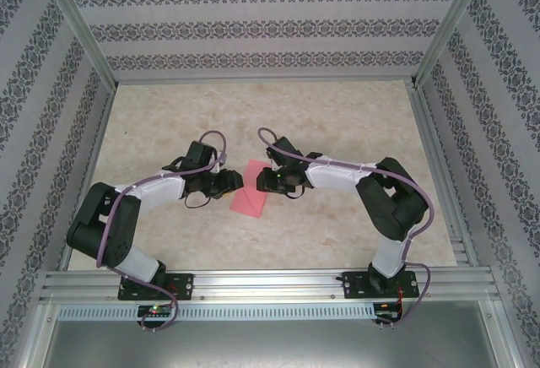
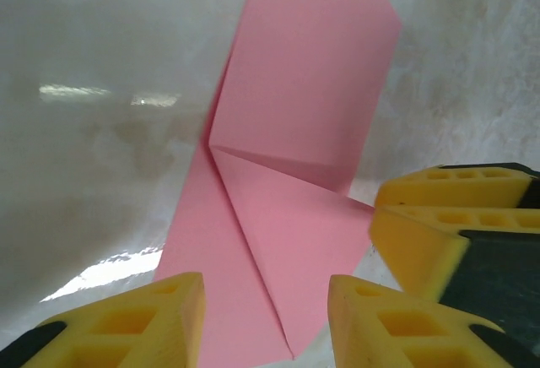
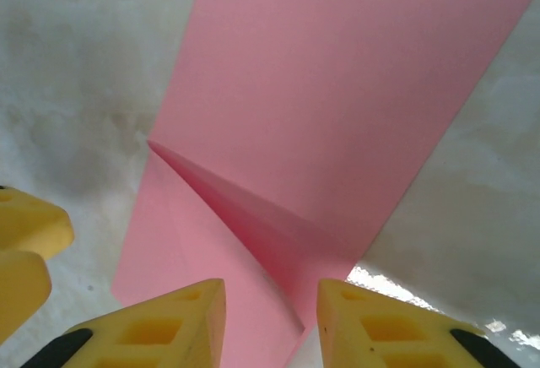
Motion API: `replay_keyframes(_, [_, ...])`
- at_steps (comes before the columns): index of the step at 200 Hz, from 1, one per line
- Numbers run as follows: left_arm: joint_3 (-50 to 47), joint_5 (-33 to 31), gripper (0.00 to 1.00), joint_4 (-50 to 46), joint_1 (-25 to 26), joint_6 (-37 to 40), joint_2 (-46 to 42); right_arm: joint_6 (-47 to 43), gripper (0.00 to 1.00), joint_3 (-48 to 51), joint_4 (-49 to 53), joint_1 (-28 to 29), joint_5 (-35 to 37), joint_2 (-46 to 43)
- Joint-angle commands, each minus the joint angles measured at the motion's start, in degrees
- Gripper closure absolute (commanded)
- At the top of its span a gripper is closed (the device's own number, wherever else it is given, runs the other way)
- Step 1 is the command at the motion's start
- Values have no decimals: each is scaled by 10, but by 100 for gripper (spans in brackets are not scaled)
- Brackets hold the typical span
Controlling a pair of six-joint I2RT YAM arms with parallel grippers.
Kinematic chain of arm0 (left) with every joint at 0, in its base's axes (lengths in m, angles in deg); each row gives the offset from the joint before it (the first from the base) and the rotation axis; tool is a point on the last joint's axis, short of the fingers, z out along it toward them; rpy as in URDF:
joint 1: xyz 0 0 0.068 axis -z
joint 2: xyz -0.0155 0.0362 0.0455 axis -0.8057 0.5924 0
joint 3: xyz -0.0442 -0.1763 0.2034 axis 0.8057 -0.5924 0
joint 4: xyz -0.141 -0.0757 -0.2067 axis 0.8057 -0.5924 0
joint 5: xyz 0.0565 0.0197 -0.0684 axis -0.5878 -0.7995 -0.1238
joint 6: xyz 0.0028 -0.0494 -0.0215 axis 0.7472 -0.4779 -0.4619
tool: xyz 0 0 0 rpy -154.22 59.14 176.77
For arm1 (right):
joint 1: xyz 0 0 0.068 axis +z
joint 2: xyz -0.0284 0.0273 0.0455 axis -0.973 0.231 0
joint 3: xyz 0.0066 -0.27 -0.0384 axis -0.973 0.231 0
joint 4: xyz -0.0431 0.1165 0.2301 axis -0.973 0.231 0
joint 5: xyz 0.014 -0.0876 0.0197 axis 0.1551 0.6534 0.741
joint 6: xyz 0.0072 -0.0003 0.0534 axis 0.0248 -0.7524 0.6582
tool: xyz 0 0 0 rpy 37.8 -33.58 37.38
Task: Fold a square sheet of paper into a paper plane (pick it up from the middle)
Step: Fold the triangle a second time at the center of the table, then turn over the paper at the center of the table.
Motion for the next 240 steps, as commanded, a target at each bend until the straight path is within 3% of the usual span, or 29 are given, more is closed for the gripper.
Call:
replay_keyframes(1, [3,13,57,39,13,-18,15,-3,69,-6,-17,-6,-13,12])
replay_keyframes(38, [7,18,57,44,21,-19,33,3,86,3,-21,-5,-3,12])
replay_keyframes(58, [9,26,57,52,23,-20,43,7,90,9,-20,-8,6,10])
replay_keyframes(162, [37,50,59,64,32,1,75,17,92,18,-20,-15,9,14])
replay_keyframes(219, [55,61,64,62,36,23,100,15,92,20,-21,-16,7,16])
replay_keyframes(240, [59,64,70,57,41,39,105,16,91,23,-26,-16,2,14])
